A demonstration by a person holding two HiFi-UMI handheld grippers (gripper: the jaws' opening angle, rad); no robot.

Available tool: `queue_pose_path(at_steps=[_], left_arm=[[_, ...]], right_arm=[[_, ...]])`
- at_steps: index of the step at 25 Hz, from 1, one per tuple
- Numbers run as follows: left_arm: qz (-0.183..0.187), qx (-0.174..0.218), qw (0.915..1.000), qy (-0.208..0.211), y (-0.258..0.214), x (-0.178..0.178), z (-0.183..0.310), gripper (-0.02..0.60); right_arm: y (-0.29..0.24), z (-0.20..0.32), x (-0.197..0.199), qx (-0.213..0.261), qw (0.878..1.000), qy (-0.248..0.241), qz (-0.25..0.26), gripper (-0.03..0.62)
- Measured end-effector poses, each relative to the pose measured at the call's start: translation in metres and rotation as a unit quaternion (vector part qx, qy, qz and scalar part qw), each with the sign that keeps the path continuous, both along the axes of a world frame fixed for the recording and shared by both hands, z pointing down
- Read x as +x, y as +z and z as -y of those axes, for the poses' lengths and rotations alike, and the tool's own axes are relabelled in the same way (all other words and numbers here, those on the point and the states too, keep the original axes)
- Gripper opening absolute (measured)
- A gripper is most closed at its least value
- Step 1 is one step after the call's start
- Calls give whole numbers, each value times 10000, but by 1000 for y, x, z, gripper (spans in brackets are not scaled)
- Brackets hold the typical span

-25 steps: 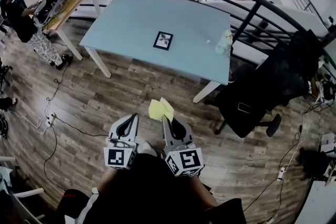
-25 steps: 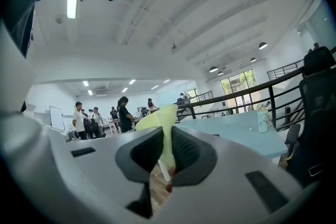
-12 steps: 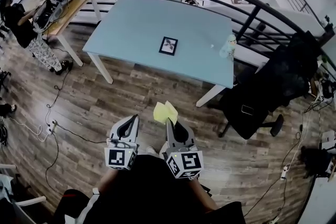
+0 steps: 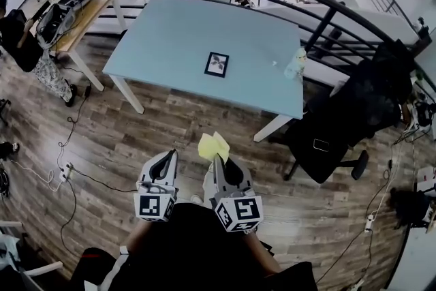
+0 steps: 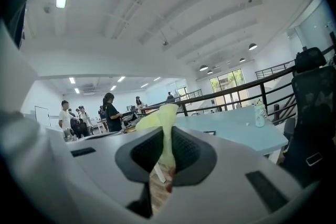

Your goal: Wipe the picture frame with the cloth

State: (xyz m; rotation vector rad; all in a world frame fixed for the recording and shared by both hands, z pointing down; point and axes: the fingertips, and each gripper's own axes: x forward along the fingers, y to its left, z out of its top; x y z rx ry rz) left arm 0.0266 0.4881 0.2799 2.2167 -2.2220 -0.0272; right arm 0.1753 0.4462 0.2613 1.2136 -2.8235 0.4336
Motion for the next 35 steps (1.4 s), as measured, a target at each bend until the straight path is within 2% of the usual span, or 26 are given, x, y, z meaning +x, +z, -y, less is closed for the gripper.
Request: queue_pose_path(at_steps=[13, 17, 23, 35], left_arm=[[0, -268, 9996, -37, 7, -18, 67, 0], [171, -153, 9997, -36, 2, -23, 94, 0], [22, -186, 9998, -76, 0, -20, 130, 0], [89, -114, 9992, -377, -8, -22, 200, 0]], right_arm=[[9, 73, -16, -167, 9999, 3, 1, 35], [11, 98, -21, -208, 9998, -3, 1, 35], [11, 138, -20, -230, 9997, -13, 26, 36], [4, 219, -19, -124, 9996, -192, 171, 35]])
